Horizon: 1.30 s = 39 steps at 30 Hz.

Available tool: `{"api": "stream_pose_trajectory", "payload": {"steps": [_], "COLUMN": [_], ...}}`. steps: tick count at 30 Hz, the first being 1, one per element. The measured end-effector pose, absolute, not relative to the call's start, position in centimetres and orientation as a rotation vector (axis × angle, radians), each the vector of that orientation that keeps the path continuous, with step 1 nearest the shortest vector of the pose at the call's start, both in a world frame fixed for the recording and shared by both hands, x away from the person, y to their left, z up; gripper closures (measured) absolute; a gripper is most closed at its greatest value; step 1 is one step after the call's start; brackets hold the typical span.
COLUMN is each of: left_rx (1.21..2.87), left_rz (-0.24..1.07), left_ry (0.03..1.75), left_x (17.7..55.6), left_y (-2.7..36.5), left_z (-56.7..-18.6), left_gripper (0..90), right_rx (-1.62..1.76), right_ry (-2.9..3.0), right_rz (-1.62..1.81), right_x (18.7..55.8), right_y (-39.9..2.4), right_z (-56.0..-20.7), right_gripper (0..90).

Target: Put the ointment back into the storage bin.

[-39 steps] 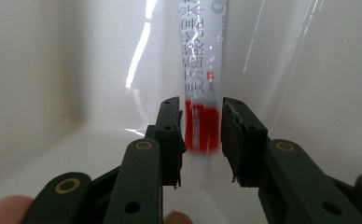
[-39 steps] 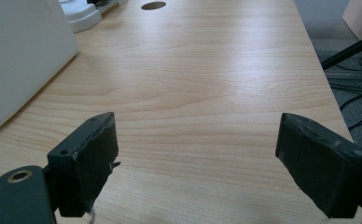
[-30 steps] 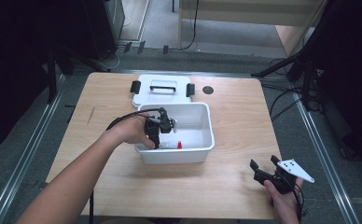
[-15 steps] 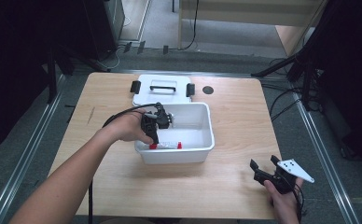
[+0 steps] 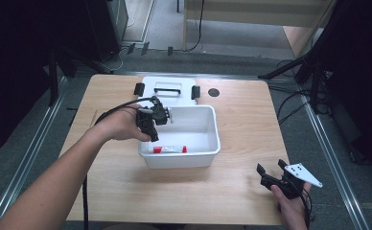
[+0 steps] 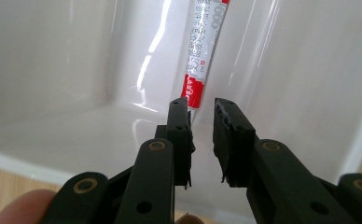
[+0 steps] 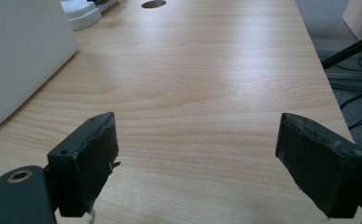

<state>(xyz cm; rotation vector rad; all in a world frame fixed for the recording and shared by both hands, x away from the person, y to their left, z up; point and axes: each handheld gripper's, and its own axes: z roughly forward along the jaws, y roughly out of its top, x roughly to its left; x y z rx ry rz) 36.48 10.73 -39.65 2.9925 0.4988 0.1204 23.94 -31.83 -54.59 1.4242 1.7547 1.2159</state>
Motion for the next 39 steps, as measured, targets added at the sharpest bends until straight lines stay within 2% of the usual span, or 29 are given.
{"api": "stream_pose_trajectory", "payload": {"steps": [14, 28, 34, 39], "left_rx": [2.958, 2.938, 2.912, 2.834], "left_rz": [0.183, 0.211, 0.225, 0.317], "left_ry": [0.543, 0.630, 0.688, 0.768], "left_x": [35.6, 35.2, 34.8, 34.3], "left_y": [13.4, 17.5, 19.3, 21.1], "left_z": [-36.2, -35.8, -36.6, -37.3], "left_gripper": [78.6, 76.3, 72.6, 61.5], "right_rx": [1.427, 1.425, 1.426, 1.428], "right_ry": [1.757, 1.759, 1.759, 1.758], "right_rz": [1.212, 1.209, 1.208, 1.208], "right_x": [24.0, 24.0, 24.0, 24.0], "right_y": [-31.8, -31.8, -31.8, -31.8], "right_z": [-54.6, -54.6, -54.6, -54.6], "right_gripper": [13.1, 13.1, 13.1, 13.1]}}
